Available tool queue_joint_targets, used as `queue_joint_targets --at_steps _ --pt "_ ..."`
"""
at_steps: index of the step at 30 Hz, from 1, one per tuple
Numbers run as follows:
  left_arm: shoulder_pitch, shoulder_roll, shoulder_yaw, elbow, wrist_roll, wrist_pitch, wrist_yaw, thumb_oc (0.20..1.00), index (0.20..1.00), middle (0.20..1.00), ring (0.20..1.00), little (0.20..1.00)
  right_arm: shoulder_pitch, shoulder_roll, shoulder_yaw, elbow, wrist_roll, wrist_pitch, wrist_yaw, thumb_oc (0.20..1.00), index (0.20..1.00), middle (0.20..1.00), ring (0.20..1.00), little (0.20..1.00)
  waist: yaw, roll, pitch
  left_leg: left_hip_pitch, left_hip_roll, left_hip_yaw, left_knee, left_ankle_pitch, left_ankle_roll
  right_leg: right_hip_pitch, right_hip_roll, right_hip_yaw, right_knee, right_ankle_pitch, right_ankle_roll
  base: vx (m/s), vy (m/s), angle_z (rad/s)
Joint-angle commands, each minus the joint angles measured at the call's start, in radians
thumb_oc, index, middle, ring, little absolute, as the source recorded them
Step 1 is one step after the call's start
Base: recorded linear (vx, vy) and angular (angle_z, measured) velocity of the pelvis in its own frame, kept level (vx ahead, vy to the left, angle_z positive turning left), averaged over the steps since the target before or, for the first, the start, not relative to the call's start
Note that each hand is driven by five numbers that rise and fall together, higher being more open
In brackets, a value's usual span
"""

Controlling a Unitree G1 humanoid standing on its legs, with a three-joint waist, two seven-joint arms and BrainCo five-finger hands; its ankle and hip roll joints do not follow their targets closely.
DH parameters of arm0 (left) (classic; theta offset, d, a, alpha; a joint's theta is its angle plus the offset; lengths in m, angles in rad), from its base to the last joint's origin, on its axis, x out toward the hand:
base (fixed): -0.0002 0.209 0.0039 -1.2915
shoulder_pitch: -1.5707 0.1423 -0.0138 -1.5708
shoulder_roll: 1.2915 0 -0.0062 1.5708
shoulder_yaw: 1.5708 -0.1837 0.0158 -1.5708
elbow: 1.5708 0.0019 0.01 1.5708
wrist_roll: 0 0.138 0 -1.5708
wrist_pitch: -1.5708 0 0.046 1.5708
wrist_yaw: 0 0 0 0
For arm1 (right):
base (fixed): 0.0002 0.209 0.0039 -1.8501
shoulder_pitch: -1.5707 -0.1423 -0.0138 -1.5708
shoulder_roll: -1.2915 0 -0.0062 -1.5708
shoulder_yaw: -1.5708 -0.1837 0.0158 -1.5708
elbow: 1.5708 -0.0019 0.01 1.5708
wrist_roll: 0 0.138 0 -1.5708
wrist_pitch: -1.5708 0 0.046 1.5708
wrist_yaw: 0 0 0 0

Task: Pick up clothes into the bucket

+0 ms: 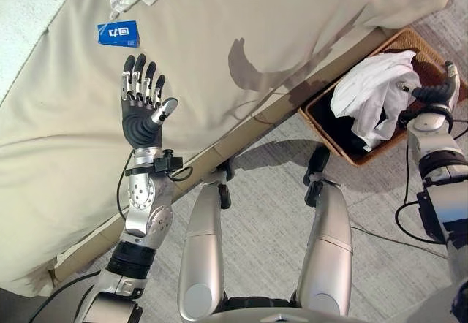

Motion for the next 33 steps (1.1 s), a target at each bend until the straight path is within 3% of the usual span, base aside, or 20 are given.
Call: queue_joint_targets --at_steps 1,2,3,5,9,10,11,18,20,21,22,23,24,25,26,27,28,31,32,33 --pt "0.037 -0.007 0.068 0.052 0.024 -0.048 0.003 1.0 1.0 1.0 1.0 1.0 0.189 0.079 -0.08 -0.181 0.062 -0.094 -0.038 1.0 1.0 1.0 1.0 1.0 -0.023 -0.038 -0.086 0.069 -0.011 -0.023 -0.006 -0.05 -0.024 0.137 0.043 -0.018 -0.151 0.08 0.038 0.09 -0.098 0.26" --pt "0.037 -0.007 0.067 0.052 0.024 -0.048 0.003 1.0 1.0 1.0 1.0 1.0 0.19 0.079 -0.081 -0.182 0.061 -0.093 -0.038 1.0 1.0 1.0 1.0 1.0 -0.023 -0.038 -0.085 0.071 -0.012 -0.024 -0.007 -0.05 -0.024 0.14 0.043 -0.019 -0.152 0.08 0.038 0.17 -0.107 0.3" --pt "0.041 -0.006 0.083 0.11 0.046 -0.049 0.016 1.0 1.0 1.0 1.0 1.0 0.307 0.148 -0.137 -0.343 0.104 -0.159 -0.041 1.0 1.0 1.0 1.0 1.0 -0.027 -0.049 -0.095 0.136 -0.013 -0.04 -0.038 -0.042 -0.027 0.218 0.049 -0.042 -0.18 0.078 0.042 0.14 -0.097 0.14" --pt "0.054 -0.002 0.087 0.143 0.068 -0.045 0.021 1.0 1.0 1.0 1.0 1.0 0.414 0.227 -0.183 -0.484 0.192 -0.229 0.007 1.0 1.0 1.0 1.0 1.0 -0.026 -0.058 -0.099 0.202 -0.014 -0.055 -0.063 -0.035 -0.029 0.308 0.051 -0.079 -0.21 0.074 0.042 0.14 -0.117 0.22" --pt "0.082 0.009 0.092 0.188 0.097 -0.033 0.012 1.0 1.0 1.0 1.0 1.0 0.56 0.304 -0.23 -0.647 0.233 -0.274 0.056 1.0 1.0 1.0 1.0 1.0 -0.026 -0.071 -0.111 0.289 -0.012 -0.061 -0.087 -0.023 -0.041 0.451 0.044 -0.142 -0.265 0.07 0.043 0.13 -0.109 0.33" --pt "0.076 0.006 0.084 0.216 0.096 -0.023 0.002 1.0 1.0 1.0 1.0 1.0 0.61 0.314 -0.26 -0.717 0.253 -0.298 0.075 1.0 1.0 1.0 1.0 1.0 -0.046 -0.072 -0.124 0.294 0.006 0.022 -0.089 -0.002 -0.041 0.508 0.023 -0.2 -0.291 0.076 0.047 0.17 -0.074 0.68" --pt "0.079 0.007 0.074 0.237 0.1 -0.014 -0.02 1.0 1.0 1.0 1.0 1.0 0.662 0.332 -0.264 -0.775 0.27 -0.309 0.09 1.0 1.0 1.0 1.0 1.0 -0.062 -0.069 -0.145 0.358 0.035 0.132 -0.096 -0.015 -0.036 0.567 0.02 -0.23 -0.309 0.064 0.059 0.17 -0.074 1.21" --pt "0.149 0.037 0.098 0.241 0.177 0.015 -0.036 1.0 1.0 1.0 1.0 1.0 0.728 0.368 -0.282 -0.767 0.279 -0.288 0.129 1.0 1.0 1.0 1.0 1.0 -0.02 -0.098 -0.249 0.511 -0.003 0.114 -0.215 -0.024 -0.01 0.736 0.016 -0.278 -0.403 0.101 0.085 0.25 0.113 0.65" --pt "0.16 0.05 0.103 0.245 0.222 0.024 -0.022 1.0 1.0 1.0 1.0 1.0 0.717 0.368 -0.294 -0.741 0.289 -0.284 0.127 1.0 1.0 1.0 1.0 1.0 -0.005 -0.11 -0.274 0.535 -0.023 0.101 -0.225 -0.035 -0.001 0.775 -0.001 -0.295 -0.408 0.112 0.098 0.22 0.184 0.47" --pt "0.179 0.06 0.121 0.238 0.25 0.029 -0.023 1.0 1.0 1.0 1.0 1.0 0.716 0.361 -0.304 -0.723 0.282 -0.275 0.127 1.0 1.0 1.0 1.0 1.0 0.007 -0.118 -0.3 0.561 -0.059 0.086 -0.235 -0.058 0.019 0.795 -0.029 -0.293 -0.378 0.143 0.112 0.16 0.228 0.38" --pt "0.187 0.06 0.128 0.231 0.249 0.033 -0.026 1.0 1.0 1.0 1.0 1.0 0.72 0.358 -0.306 -0.725 0.284 -0.273 0.129 1.0 1.0 1.0 1.0 1.0 0.003 -0.122 -0.304 0.569 -0.084 0.091 -0.238 -0.05 0.045 0.79 -0.055 -0.296 -0.342 0.186 0.104 0.24 0.32 0.45" --pt "0.193 0.062 0.133 0.231 0.248 0.035 -0.028 1.0 1.0 1.0 1.0 1.0 0.73 0.352 -0.305 -0.735 0.283 -0.272 0.134 1.0 1.0 1.0 1.0 1.0 -0.007 -0.122 -0.308 0.585 -0.106 0.077 -0.237 -0.064 0.066 0.786 -0.074 -0.259 -0.28 0.224 0.101 0.08 0.196 0.51" --pt "0.194 0.062 0.134 0.23 0.248 0.035 -0.028 1.0 1.0 1.0 1.0 1.0 0.731 0.352 -0.304 -0.735 0.283 -0.271 0.133 1.0 1.0 1.0 1.0 1.0 -0.007 -0.126 -0.308 0.586 -0.112 0.079 -0.237 -0.065 0.069 0.781 -0.081 -0.254 -0.272 0.222 0.105 0.2 0.252 0.78" --pt "0.2 0.073 0.138 0.221 0.25 0.035 -0.038 1.0 1.0 1.0 1.0 1.0 0.744 0.345 -0.301 -0.753 0.277 -0.269 0.145 1.0 1.0 1.0 1.0 1.0 -0.039 -0.117 -0.3 0.619 -0.131 0.043 -0.237 -0.079 0.102 0.734 -0.063 -0.125 -0.137 0.27 0.085 0.16 0.189 0.69" --pt "0.204 0.076 0.139 0.221 0.251 0.035 -0.041 1.0 1.0 1.0 1.0 1.0 0.75 0.344 -0.299 -0.761 0.278 -0.274 0.152 1.0 1.0 1.0 1.0 1.0 -0.063 -0.109 -0.295 0.64 -0.13 0.022 -0.25 -0.077 0.108 0.687 -0.006 -0.025 -0.091 0.253 0.072 0.15 0.177 0.7" --pt "0.204 0.076 0.14 0.22 0.251 0.035 -0.041 1.0 1.0 1.0 1.0 1.0 0.75 0.344 -0.298 -0.761 0.278 -0.274 0.152 1.0 1.0 1.0 1.0 1.0 -0.057 -0.108 -0.3 0.635 -0.128 0.028 -0.254 -0.072 0.108 0.676 -0.004 -0.018 -0.09 0.256 0.069 0.15 0.123 0.78" --pt "0.216 0.077 0.152 0.207 0.244 0.034 -0.057 1.0 1.0 1.0 1.0 1.0 0.757 0.345 -0.301 -0.747 0.287 -0.276 0.165 1.0 1.0 1.0 1.0 1.0 -0.077 -0.095 -0.291 0.684 -0.127 0.002 -0.288 -0.074 0.108 0.582 0.074 0.057 -0.07 0.201 0.047 0.16 0.087 0.81" --pt "0.226 0.083 0.163 0.193 0.259 0.037 -0.062 1.0 1.0 1.0 1.0 1.0 0.76 0.341 -0.309 -0.738 0.283 -0.274 0.171 1.0 1.0 1.0 1.0 1.0 -0.093 -0.097 -0.284 0.705 -0.128 -0.025 -0.304 -0.077 0.103 0.54 0.089 0.051 -0.137 0.186 0.044 0.15 -0.027 0.23" --pt "0.208 0.089 0.164 0.195 0.258 0.035 -0.066 1.0 1.0 1.0 1.0 1.0 0.772 0.332 -0.324 -0.731 0.287 -0.275 0.175 1.0 1.0 1.0 1.0 1.0 -0.129 -0.109 -0.273 0.727 -0.136 -0.067 -0.308 -0.097 0.093 0.5 0.152 0.129 -0.253 0.177 0.061 0.16 -0.123 0.34" --pt "0.207 0.089 0.165 0.196 0.258 0.035 -0.066 1.0 1.0 1.0 1.0 1.0 0.772 0.332 -0.324 -0.731 0.287 -0.275 0.175 1.0 1.0 1.0 1.0 1.0 -0.129 -0.109 -0.273 0.724 -0.136 -0.067 -0.309 -0.093 0.093 0.5 0.153 0.128 -0.262 0.185 0.06 0.28 -0.156 0.43"
